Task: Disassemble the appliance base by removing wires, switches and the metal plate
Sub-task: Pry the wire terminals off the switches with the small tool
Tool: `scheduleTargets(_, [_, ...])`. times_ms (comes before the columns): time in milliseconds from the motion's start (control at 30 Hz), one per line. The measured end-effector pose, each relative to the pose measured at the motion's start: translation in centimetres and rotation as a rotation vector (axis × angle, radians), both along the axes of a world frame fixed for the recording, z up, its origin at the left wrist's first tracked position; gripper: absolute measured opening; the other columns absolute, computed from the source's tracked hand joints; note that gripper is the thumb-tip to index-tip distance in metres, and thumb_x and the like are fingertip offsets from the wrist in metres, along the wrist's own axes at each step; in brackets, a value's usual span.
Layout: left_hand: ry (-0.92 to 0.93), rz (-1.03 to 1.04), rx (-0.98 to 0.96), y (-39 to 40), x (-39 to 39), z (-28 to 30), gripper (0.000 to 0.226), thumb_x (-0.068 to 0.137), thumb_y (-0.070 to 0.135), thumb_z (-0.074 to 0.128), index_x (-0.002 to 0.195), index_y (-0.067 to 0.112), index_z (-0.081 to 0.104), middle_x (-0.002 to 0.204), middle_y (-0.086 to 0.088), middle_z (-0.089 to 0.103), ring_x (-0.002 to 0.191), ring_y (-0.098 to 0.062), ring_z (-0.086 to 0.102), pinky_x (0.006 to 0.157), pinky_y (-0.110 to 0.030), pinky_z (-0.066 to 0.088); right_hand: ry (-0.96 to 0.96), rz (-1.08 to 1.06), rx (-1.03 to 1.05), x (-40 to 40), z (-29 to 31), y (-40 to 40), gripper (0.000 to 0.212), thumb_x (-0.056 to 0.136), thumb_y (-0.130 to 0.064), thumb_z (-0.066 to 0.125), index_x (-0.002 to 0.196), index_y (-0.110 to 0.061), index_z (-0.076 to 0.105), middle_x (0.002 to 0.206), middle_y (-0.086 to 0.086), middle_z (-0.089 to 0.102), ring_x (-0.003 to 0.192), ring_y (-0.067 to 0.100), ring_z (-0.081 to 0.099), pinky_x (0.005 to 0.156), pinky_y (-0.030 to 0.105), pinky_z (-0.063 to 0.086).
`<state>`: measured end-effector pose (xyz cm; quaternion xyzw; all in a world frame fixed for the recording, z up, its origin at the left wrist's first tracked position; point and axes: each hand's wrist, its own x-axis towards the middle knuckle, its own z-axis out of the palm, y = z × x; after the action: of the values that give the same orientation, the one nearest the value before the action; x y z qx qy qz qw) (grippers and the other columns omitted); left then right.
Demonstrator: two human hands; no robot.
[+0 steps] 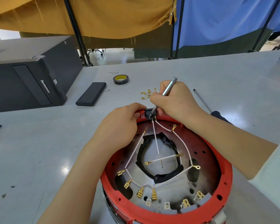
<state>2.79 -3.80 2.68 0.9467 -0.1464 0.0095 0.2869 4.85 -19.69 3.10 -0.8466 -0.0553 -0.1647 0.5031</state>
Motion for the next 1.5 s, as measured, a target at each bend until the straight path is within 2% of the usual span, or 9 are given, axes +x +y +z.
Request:
scheduleTargets(267, [-0.004, -0.019, -0.003, 0.1, 0.0, 0.1, 0.033, 0.097, 0.017, 0.039, 0.119, 0.036, 0.055, 0.109, 0.003, 0.064, 0.097, -0.018, 0.056, 0.086, -0.036, 0.045, -0.062, 0.144, 0.095, -0.9, 0.9, 0.1, 0.025, 0.091, -0.024, 0.061, 0.071, -0.016, 0.048, 0.050, 0.001, 0.060, 0.034, 0.006, 0.044, 0.040, 0.014, 0.034])
scheduleTargets(433, [-0.008, -0.036, 0.029, 0.1, 0.0, 0.1, 0.030, 0.097, 0.017, 0.039, 0.115, 0.034, 0.057, 0.112, 0.001, 0.063, 0.104, -0.022, 0.055, 0.087, -0.036, 0.044, 0.057, 0.405, -0.113, -3.5, 3.4, -0.5, 0.035, 0.090, -0.051, 0.047, 0.096, -0.020, 0.063, 0.062, 0.002, 0.069, 0.033, 0.021, 0.053, 0.040, 0.019, 0.041])
scheduleTargets(533, [-0.009, -0.040, 0.007, 0.1, -0.1, 0.2, 0.027, 0.096, 0.017, 0.039, 0.093, 0.037, 0.056, 0.099, 0.002, 0.062, 0.098, -0.024, 0.056, 0.078, -0.034, 0.043, 0.176, 0.484, -0.267, -5.4, 3.7, -0.5, 0.033, 0.088, -0.051, 0.051, 0.085, -0.023, 0.068, 0.060, 0.000, 0.068, 0.037, 0.021, 0.057, 0.046, 0.021, 0.047])
scheduleTargets(667, [-0.017, -0.033, 0.020, 0.0, 0.0, 0.2, 0.033, 0.097, 0.017, 0.040, 0.122, 0.031, 0.055, 0.118, 0.001, 0.062, 0.109, -0.021, 0.054, 0.091, -0.038, 0.044, 0.250, 0.479, -0.417, -6.6, 2.3, -0.1, 0.007, 0.085, -0.027, 0.066, 0.081, -0.028, 0.061, 0.072, -0.008, 0.068, 0.050, 0.010, 0.062, 0.060, 0.026, 0.052])
scheduleTargets(767, [-0.007, -0.022, -0.001, 0.0, 0.0, 0.2, 0.034, 0.097, 0.016, 0.040, 0.123, 0.030, 0.056, 0.120, 0.001, 0.062, 0.111, -0.021, 0.053, 0.092, -0.037, 0.043, 0.207, 0.472, -0.527, -7.1, 1.7, 0.2, 0.025, 0.080, -0.018, 0.070, 0.084, -0.031, 0.050, 0.079, -0.010, 0.066, 0.064, -0.001, 0.057, 0.058, 0.013, 0.043])
scheduleTargets(900, [0.014, 0.044, -0.066, -0.1, -0.1, -0.2, 0.034, 0.095, 0.015, 0.042, 0.120, 0.032, 0.058, 0.118, 0.003, 0.063, 0.108, -0.020, 0.054, 0.085, -0.028, 0.041, 0.130, 0.311, -0.933, -8.1, -0.2, 0.9, 0.037, 0.080, -0.033, 0.063, 0.083, -0.036, 0.026, 0.081, -0.008, 0.062, 0.073, 0.015, 0.057, 0.062, 0.036, 0.047])
scheduleTargets(967, [0.012, 0.057, -0.079, -0.2, -0.1, -0.4, 0.034, 0.095, 0.016, 0.042, 0.119, 0.033, 0.059, 0.117, 0.003, 0.063, 0.106, -0.020, 0.054, 0.080, -0.027, 0.038, 0.065, 0.238, -1.043, -8.4, -1.0, 1.6, 0.040, 0.080, -0.034, 0.060, 0.084, -0.035, 0.020, 0.072, -0.007, 0.050, 0.071, 0.022, 0.054, 0.059, 0.034, 0.042])
scheduleTargets(1300, [0.004, 0.052, -0.081, -0.1, -0.1, -0.5, 0.034, 0.096, 0.016, 0.042, 0.121, 0.032, 0.057, 0.120, 0.002, 0.061, 0.109, -0.020, 0.053, 0.081, -0.025, 0.036, 0.241, 0.249, -1.066, -8.5, -1.1, 3.8, 0.024, 0.084, -0.020, 0.054, 0.095, -0.017, 0.033, 0.069, -0.004, 0.037, 0.058, 0.019, 0.037, 0.048, 0.029, 0.024])
scheduleTargets(1500, [0.004, 0.038, -0.077, -0.1, -0.2, -0.5, 0.034, 0.096, 0.016, 0.041, 0.122, 0.031, 0.057, 0.120, 0.001, 0.061, 0.109, -0.021, 0.053, 0.085, -0.029, 0.040, 0.375, 0.264, -0.934, -8.9, 0.0, 2.9, 0.033, 0.075, -0.024, 0.064, 0.092, -0.020, 0.035, 0.078, -0.003, 0.050, 0.072, 0.021, 0.053, 0.060, 0.038, 0.045])
